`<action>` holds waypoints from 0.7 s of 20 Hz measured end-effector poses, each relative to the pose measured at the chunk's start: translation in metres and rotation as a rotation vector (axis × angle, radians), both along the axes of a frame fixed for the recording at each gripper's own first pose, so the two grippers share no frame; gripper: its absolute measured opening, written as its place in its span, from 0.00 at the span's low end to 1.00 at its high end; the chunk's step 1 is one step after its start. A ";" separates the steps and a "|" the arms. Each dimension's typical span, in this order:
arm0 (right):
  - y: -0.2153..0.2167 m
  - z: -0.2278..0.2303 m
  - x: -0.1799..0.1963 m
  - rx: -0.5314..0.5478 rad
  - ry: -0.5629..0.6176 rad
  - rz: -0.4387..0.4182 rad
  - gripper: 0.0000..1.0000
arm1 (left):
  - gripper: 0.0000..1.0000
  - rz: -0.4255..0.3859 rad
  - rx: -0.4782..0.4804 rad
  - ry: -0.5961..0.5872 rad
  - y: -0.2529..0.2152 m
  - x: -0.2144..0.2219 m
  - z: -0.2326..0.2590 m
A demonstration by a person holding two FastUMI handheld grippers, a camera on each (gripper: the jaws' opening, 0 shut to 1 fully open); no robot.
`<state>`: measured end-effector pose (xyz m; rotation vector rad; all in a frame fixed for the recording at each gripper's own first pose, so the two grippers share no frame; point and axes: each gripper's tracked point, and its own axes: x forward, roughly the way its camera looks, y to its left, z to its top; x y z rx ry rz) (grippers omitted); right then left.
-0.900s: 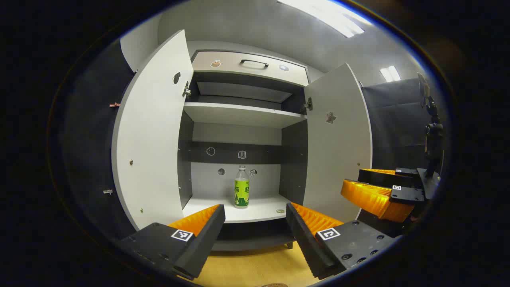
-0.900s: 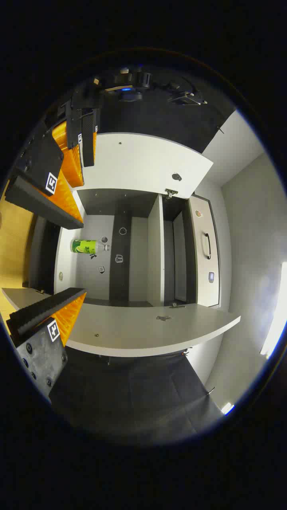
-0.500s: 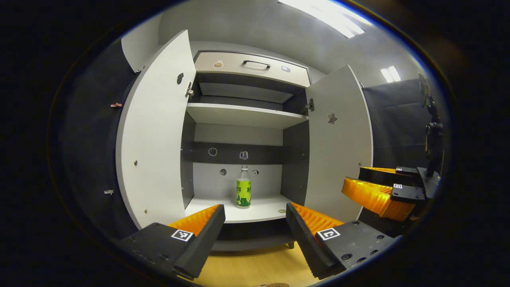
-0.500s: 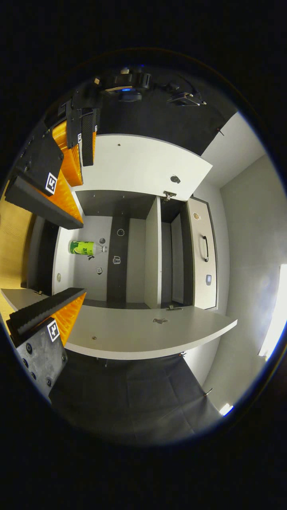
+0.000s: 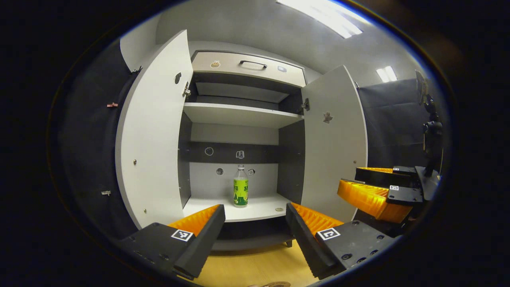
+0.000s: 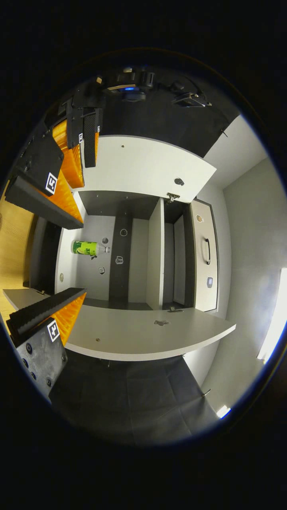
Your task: Grasp the bottle in the cabinet with the left hand and place it on the coaster, then close the right door with the right hand and the left door with the left hand.
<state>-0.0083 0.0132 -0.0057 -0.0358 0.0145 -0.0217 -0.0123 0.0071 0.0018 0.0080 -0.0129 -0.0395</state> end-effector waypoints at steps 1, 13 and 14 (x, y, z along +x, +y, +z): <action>0.000 0.000 -0.001 0.001 0.003 -0.007 0.98 | 0.97 -0.002 0.007 -0.004 0.001 -0.001 0.001; -0.009 -0.004 -0.032 -0.036 0.020 -0.143 0.98 | 0.97 -0.096 0.036 0.022 0.008 -0.009 -0.005; -0.011 -0.001 -0.035 -0.039 0.016 -0.150 0.98 | 0.97 -0.099 0.037 0.020 0.008 -0.006 -0.004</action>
